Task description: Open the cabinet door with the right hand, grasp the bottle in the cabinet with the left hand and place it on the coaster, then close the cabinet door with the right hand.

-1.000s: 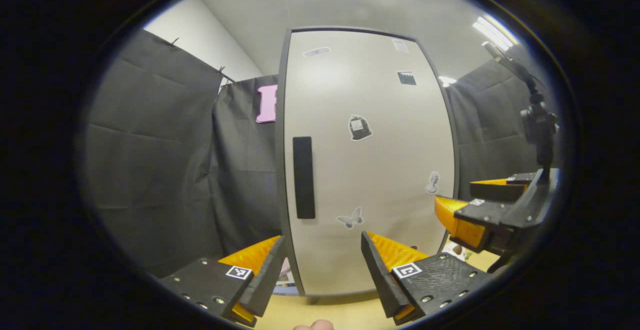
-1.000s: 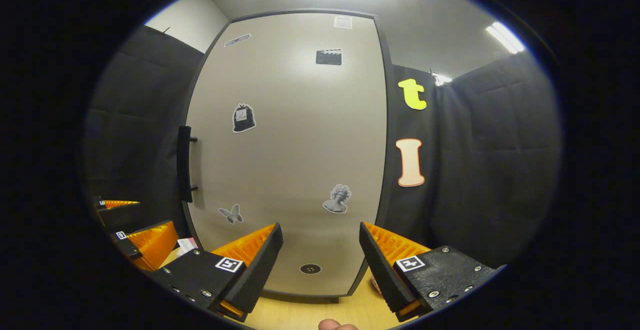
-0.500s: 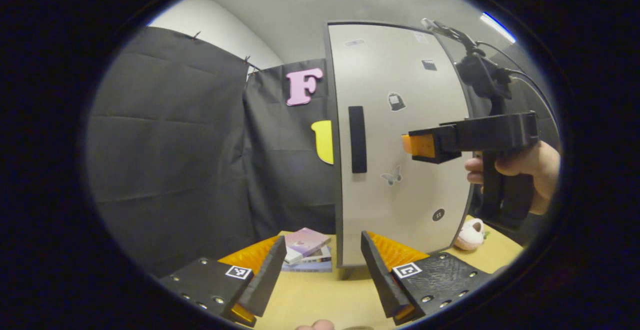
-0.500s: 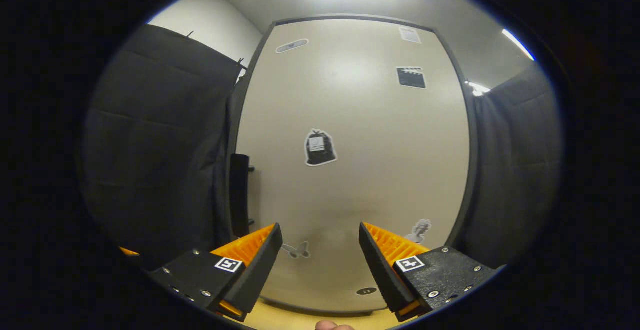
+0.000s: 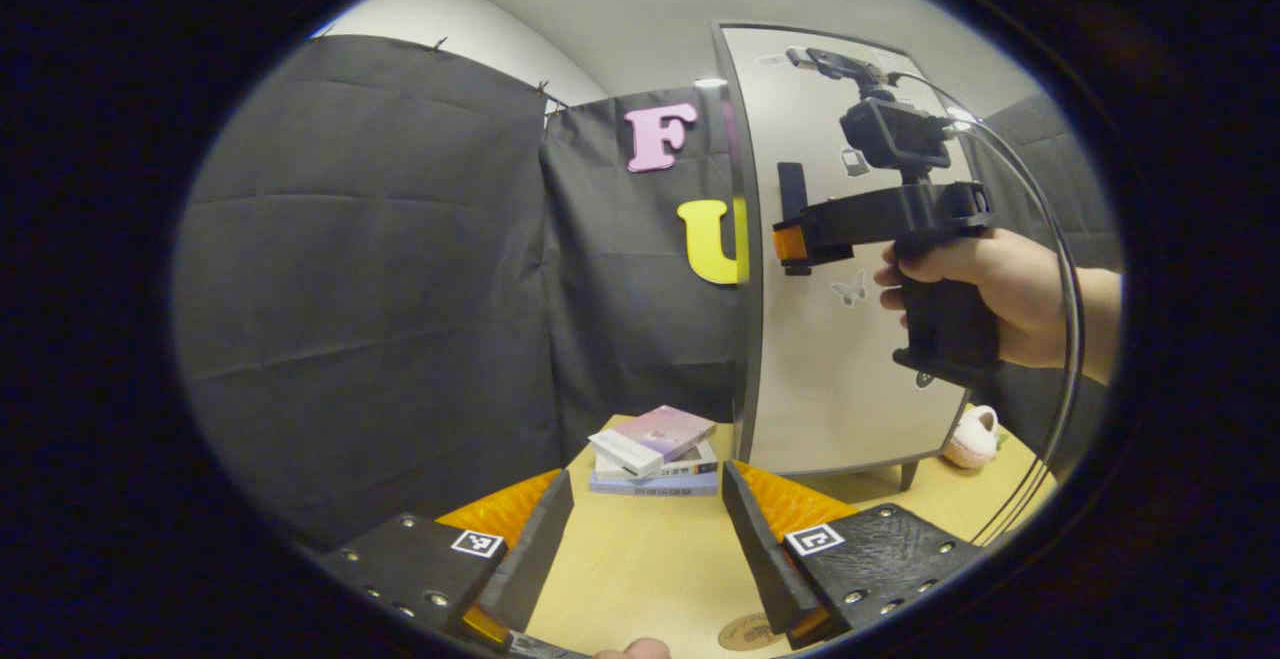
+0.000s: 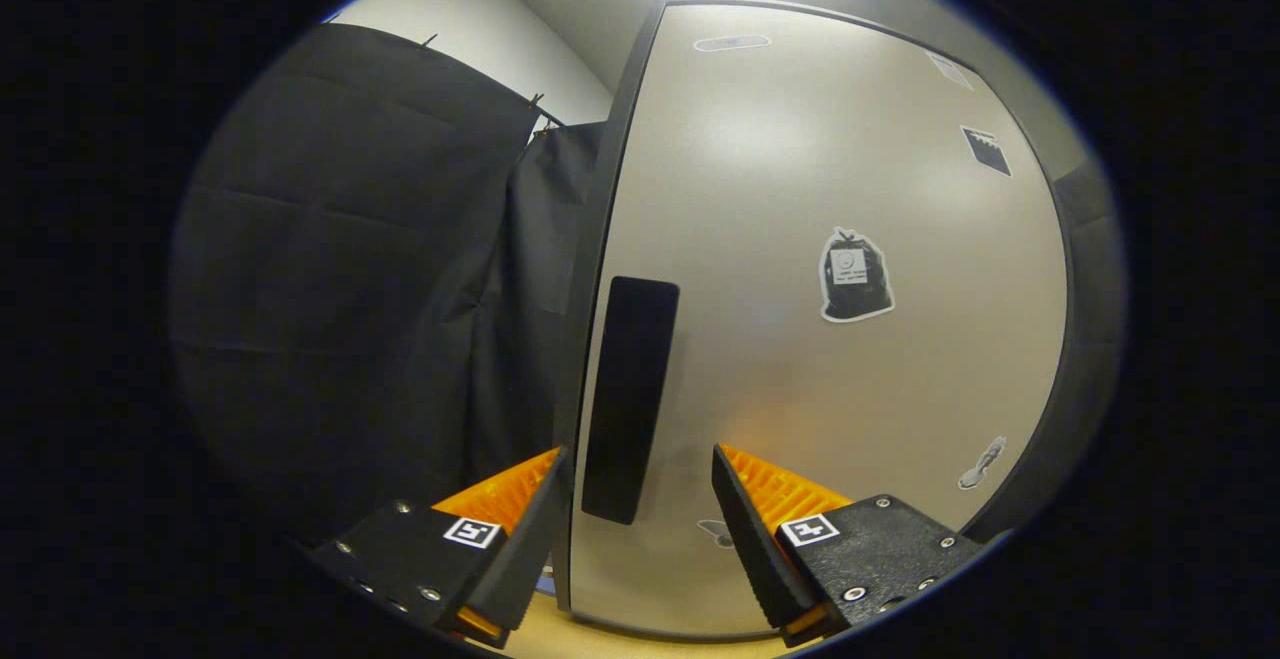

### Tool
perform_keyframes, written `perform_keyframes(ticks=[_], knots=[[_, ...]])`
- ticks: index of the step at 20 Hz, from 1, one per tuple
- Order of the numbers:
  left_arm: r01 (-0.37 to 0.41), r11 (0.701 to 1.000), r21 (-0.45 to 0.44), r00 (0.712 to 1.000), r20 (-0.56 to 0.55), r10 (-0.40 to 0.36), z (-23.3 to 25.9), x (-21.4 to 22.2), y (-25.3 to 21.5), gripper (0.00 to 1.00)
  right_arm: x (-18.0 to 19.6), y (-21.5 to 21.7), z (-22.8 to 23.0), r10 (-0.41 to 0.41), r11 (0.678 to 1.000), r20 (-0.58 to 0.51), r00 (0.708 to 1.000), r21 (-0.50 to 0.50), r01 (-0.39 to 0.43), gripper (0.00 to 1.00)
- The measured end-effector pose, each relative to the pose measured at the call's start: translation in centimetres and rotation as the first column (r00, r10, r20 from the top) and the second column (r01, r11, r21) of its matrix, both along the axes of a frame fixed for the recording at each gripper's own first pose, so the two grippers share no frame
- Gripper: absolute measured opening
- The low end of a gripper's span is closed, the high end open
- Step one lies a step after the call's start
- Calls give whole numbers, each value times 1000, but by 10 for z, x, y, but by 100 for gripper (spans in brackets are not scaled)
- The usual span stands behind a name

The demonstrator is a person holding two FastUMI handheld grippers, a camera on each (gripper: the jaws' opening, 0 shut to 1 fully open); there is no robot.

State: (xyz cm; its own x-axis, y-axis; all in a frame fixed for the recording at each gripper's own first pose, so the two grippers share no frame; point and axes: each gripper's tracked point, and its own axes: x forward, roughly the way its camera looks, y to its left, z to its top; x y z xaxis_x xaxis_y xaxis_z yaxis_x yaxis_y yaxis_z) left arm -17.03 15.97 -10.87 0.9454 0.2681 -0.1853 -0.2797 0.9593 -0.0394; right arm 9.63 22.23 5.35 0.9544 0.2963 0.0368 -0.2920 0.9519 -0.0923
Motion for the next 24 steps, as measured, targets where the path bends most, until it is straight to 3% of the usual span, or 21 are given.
perform_keyframes(ticks=[1, 4, 5, 9, 12, 15, 24], knots=[[-2, 1000, -9, 1000, -6, 2, -3, -1, 0, 86, 2, 5, 1, 11, 1000, -6, 1000, 5, -11, 81], [-10, 999, -39, 1000, -17, 9, -12, -2, 10, 89, 2, 11, -1, 13, 1000, -30, 999, 4, -13, 38], [-10, 999, -43, 1000, -14, 10, -12, 0, 12, 90, 1, 10, -1, 16, 1000, -34, 999, 1, -16, 34], [8, 1000, -24, 1000, 7, -8, -7, 5, 10, 83, -4, 11, -2, 60, 998, -43, 997, -15, -61, 28], [26, 999, -20, 1000, -2, -26, -12, 12, 6, 83, -17, 11, -3, 105, 994, -47, 993, -28, -107, 25], [24, 1000, -11, 1000, 3, -24, -7, 14, 4, 89, -36, 8, -5, 167, 985, -52, 985, -42, -169, 24], [-22, 998, 61, 1000, 20, 21, 26, -17, -29, 86, -123, -29, -5, 368, 929, -92, 925, 0, -370, 22]])
